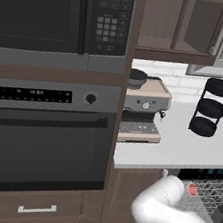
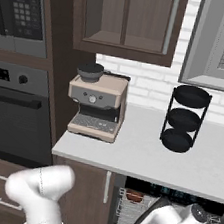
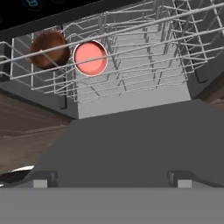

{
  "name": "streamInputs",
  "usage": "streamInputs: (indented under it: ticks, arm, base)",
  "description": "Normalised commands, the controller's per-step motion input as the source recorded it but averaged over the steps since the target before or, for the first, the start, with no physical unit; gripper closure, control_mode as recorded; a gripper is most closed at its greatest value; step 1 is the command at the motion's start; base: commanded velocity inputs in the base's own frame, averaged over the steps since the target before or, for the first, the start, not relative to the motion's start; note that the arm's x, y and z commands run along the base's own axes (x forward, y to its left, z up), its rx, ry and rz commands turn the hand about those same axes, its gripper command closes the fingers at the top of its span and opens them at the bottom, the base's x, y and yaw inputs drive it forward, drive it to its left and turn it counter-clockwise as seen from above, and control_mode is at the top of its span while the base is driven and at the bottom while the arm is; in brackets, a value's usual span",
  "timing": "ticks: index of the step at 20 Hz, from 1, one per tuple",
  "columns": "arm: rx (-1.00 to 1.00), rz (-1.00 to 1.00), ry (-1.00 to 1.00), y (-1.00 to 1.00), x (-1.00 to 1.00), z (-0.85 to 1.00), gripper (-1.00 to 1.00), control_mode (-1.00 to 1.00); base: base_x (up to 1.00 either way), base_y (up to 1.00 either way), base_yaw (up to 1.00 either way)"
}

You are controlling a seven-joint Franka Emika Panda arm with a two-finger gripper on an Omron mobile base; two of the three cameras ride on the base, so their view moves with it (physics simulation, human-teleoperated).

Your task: Pick up the cup and bowl from the counter, place them in the dishwasher, and close the dishwasher door.

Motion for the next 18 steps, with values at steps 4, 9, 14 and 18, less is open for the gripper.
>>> streamInputs:
  ticks: [4,9,14,18]
  arm:
    - [0.0,0.0,-0.18,0.0,-1.0,0.48,-1.0,-1.0]
    - [0.0,0.0,-0.3,0.0,-1.0,0.4,-1.0,-1.0]
    - [0.0,0.01,-0.33,0.0,-1.0,0.91,-1.0,-1.0]
    - [-0.02,0.04,-0.49,0.05,-1.0,0.03,-1.0,-1.0]
  base:
    - [0.0,0.0,0.0]
    - [0.0,0.0,0.0]
    - [0.0,0.0,0.0]
    - [0.0,0.0,0.0]
